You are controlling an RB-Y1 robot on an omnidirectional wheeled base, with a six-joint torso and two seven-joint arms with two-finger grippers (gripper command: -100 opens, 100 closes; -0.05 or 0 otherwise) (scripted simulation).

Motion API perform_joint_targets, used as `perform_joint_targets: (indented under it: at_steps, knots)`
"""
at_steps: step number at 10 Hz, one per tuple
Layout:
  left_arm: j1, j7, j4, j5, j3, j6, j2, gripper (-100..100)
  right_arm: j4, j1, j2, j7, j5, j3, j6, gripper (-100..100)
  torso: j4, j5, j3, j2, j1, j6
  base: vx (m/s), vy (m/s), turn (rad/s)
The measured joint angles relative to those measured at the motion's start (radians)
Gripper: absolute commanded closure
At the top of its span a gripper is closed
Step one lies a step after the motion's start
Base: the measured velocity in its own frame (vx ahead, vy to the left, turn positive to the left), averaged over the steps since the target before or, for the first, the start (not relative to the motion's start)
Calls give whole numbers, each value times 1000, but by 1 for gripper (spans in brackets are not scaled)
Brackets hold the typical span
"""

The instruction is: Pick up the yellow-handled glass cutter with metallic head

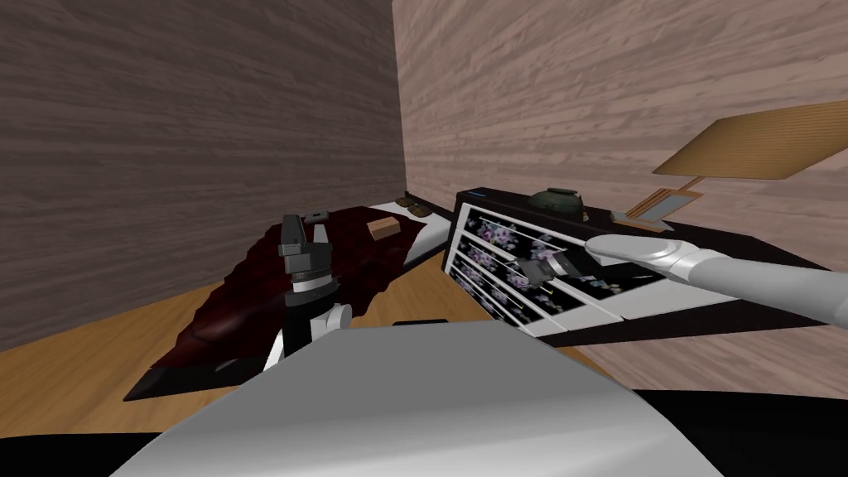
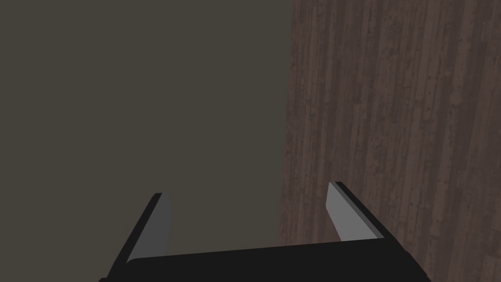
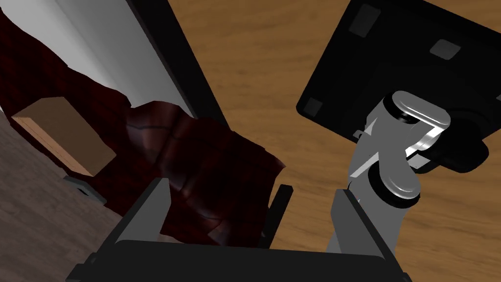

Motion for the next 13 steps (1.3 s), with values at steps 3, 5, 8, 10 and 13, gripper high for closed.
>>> perform_joint_targets:
  at_steps: [3,5,8,10,13]
  knots:
    - [0,0,0,0,0,0,0,0,53,-31,-99,49,23,32,-25,-100,0,0,0,0,0,1,10,-1,58]
    - [0,0,0,0,0,0,0,0,80,-36,-151,83,19,49,-35,-100,0,0,0,1,0,0,8,-1,85]
    - [0,0,0,0,0,0,0,0,178,-79,-170,119,63,59,-96,-100,0,0,0,1,0,0,7,-1,52]
    - [0,0,0,0,0,0,0,0,198,-79,-207,155,52,75,-94,-100,0,-1,0,1,-1,1,8,-5,45]
    - [0,0,0,0,0,0,0,0,304,-119,-273,223,91,91,-159,-100,0,-1,0,0,-2,1,29,-29,92]
